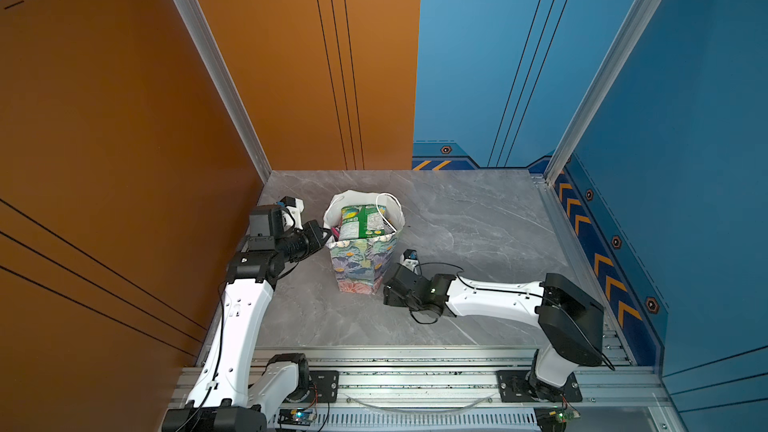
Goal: Place the snacks into the paper bag
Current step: 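Lower the right gripper onto the red sachet's edge and close it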
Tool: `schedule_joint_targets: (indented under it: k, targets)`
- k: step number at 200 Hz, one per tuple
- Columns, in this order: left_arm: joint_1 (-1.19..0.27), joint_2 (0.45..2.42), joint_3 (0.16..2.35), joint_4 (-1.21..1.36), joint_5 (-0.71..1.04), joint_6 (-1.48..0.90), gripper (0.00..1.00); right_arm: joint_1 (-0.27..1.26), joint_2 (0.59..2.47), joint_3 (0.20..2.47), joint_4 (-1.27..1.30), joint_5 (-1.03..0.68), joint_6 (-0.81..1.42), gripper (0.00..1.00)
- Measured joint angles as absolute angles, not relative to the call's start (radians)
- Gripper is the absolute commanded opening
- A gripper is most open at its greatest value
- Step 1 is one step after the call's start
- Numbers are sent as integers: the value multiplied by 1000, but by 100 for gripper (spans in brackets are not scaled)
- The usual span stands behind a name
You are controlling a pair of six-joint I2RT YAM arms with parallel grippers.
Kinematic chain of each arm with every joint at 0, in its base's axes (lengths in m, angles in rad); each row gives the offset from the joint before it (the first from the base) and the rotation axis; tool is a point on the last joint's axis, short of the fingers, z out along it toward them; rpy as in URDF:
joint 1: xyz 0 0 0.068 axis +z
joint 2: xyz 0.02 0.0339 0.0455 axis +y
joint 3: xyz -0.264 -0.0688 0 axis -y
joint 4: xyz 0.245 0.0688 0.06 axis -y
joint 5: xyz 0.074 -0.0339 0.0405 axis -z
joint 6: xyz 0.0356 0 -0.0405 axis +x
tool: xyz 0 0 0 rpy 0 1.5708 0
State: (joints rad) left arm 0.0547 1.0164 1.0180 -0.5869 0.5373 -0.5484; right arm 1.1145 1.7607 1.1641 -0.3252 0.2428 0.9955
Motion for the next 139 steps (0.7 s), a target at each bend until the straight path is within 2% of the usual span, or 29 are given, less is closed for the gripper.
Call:
schedule_joint_targets:
  k: [32, 76, 139]
  targets:
    - [67, 1013, 1014, -587, 543, -546, 2, 1119, 1855, 1303, -472, 307, 801, 61]
    - [73, 1012, 1013, -588, 545, -546, 2, 1132, 1945, 1340, -588, 323, 604, 59]
    - [74, 1010, 1010, -588, 551, -546, 2, 1147, 1984, 1342, -614, 316, 489, 58]
